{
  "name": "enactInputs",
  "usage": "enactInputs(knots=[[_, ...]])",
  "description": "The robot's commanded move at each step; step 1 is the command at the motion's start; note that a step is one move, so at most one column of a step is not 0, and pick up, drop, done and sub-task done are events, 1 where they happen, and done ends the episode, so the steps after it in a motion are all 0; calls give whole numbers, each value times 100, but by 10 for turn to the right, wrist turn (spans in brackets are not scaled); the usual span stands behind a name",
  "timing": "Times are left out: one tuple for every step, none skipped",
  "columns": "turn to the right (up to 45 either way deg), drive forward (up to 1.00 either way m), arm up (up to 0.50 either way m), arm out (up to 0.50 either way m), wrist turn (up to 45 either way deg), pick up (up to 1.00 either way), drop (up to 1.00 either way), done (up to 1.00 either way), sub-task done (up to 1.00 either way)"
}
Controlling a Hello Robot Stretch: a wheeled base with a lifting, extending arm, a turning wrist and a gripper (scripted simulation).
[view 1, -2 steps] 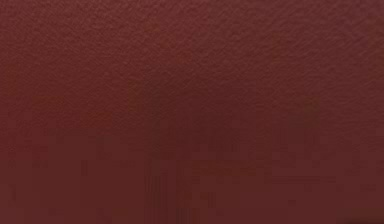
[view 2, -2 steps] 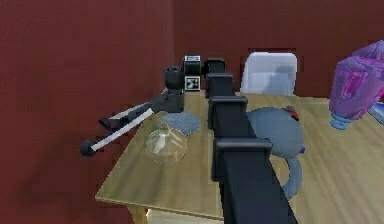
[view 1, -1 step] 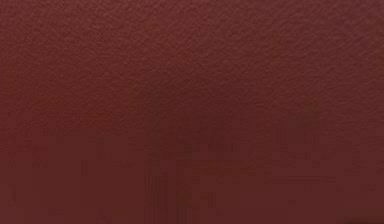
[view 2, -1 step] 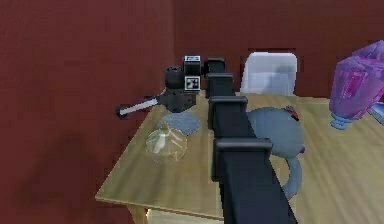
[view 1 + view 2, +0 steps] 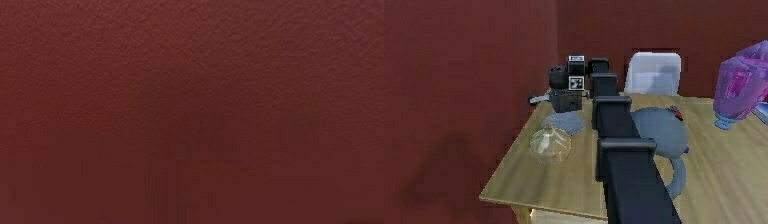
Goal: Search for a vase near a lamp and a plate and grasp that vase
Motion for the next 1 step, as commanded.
enactInputs(knots=[[0,0,-26,0,0,0,0,0,0]])
